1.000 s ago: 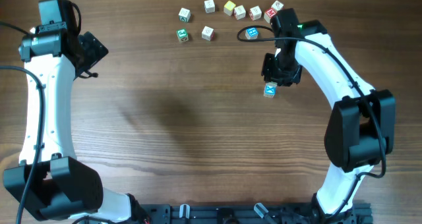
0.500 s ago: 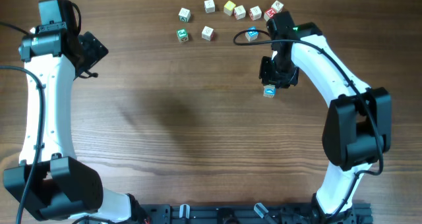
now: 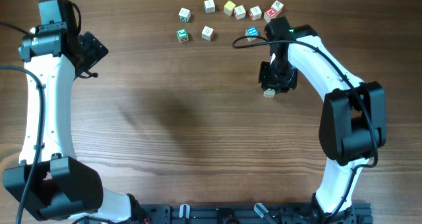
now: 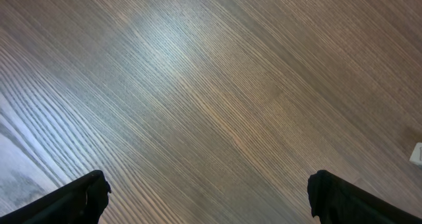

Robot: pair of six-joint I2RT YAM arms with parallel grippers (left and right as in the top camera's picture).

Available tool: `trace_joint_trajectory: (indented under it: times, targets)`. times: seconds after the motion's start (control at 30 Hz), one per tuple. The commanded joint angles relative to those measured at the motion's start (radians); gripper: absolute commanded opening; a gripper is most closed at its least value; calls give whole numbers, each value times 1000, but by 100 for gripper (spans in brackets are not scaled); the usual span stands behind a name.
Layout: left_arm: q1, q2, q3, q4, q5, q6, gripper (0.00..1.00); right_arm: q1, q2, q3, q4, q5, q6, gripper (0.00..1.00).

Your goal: Form a tower

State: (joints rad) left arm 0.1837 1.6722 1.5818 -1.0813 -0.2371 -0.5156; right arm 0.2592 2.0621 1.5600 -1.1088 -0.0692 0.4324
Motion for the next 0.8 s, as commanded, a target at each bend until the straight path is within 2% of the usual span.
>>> trace_joint_trajectory:
  times: [0.0, 0.77]
  targets:
    - [3, 9, -5, -1, 2, -17, 100, 1, 25, -5, 1, 25, -14, 5]
    - [3, 9, -5, -1, 2, -17, 100, 1, 21, 27, -13, 24, 22, 4]
